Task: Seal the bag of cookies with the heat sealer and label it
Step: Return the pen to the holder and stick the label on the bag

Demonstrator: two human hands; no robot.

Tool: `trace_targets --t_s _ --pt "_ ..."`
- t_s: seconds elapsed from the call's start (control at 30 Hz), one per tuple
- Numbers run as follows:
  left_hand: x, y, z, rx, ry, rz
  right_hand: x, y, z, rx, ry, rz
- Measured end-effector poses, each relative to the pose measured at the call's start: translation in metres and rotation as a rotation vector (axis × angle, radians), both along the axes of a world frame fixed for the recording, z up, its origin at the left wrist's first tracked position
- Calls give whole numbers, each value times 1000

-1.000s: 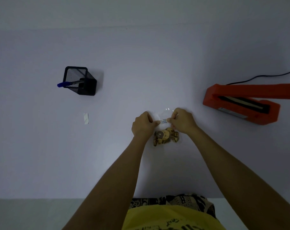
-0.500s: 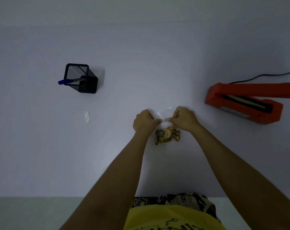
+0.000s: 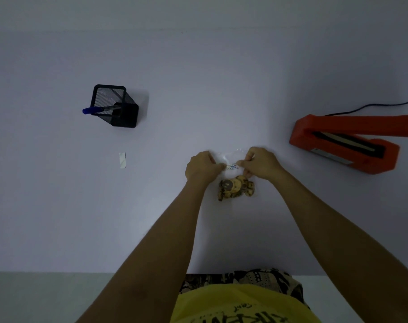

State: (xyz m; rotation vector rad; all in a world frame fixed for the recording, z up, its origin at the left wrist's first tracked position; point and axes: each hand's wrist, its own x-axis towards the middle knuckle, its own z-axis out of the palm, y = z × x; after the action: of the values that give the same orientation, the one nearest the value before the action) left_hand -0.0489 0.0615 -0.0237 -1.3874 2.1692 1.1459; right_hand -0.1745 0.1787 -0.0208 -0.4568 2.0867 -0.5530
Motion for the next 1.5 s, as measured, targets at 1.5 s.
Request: trace_targets --t_s 1.5 --pt "12 -101 -40 -701 222 -696 1 -33 -35 -199 726 439"
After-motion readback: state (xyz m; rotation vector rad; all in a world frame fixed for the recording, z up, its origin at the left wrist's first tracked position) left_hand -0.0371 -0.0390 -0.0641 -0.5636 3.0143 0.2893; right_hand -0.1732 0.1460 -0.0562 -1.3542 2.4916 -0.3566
